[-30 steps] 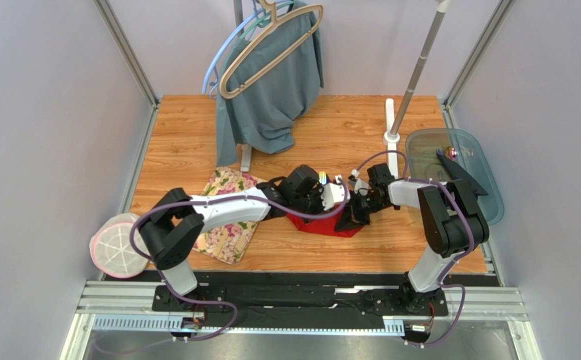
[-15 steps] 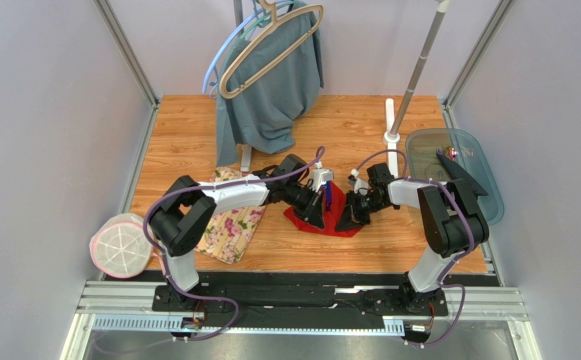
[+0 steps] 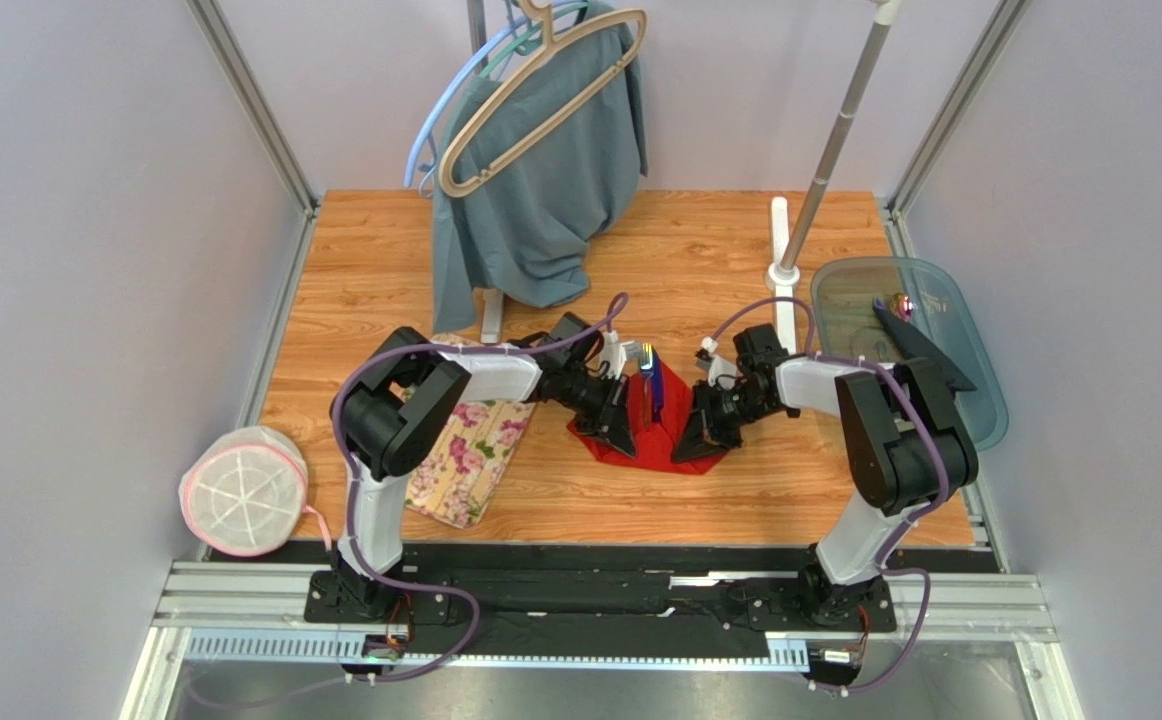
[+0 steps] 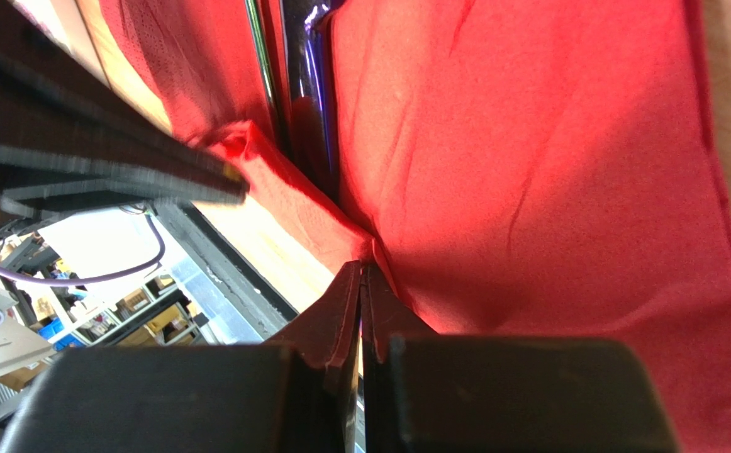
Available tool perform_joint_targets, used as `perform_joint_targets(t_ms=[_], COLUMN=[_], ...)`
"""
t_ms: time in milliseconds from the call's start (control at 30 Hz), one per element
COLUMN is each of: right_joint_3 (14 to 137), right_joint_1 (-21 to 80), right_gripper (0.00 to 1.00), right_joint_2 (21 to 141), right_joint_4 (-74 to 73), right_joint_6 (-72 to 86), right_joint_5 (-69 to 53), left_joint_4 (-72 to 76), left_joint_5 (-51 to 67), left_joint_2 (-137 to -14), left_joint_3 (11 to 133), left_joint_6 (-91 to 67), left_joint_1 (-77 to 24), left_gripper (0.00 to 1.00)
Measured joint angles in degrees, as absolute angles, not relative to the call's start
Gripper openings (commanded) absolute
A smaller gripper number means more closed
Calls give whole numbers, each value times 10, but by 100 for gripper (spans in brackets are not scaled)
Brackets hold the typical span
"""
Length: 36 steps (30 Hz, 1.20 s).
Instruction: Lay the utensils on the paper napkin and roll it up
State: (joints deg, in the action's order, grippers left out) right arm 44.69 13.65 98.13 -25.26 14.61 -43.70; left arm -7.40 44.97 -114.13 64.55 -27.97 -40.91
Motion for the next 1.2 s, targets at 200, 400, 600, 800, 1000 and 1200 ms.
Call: perform_joint_targets(t_ms=[200, 400, 600, 800, 1000, 1200], right_joint_3=[452, 456, 458, 469, 469, 475], right_joint_1=[136, 142, 173, 182, 167, 163], right_gripper=[5, 11, 10, 9, 8, 7], right_joint_2=[981, 966, 933, 969, 999, 1010], right_joint_4=[-263, -293, -300, -299, -303, -309], right_joint_6=[138, 116, 109, 108, 106, 106], right_joint_5=[-432, -430, -436, -434, -436, -449], left_joint_4=[-79, -79, -79, -81, -73, -6], left_joint_5=[442, 442, 442, 441, 444, 459], left_joint_2=[-1155, -1156, -1156, -1156, -1156, -1143], left_joint_3=[646, 646, 646, 647, 643, 604], left_joint_6=[-280, -281, -281, -281, -284, -312], left_joint_1=[-399, -399, -399, -399, -397, -396], left_gripper=[0, 0, 0, 0, 0, 3])
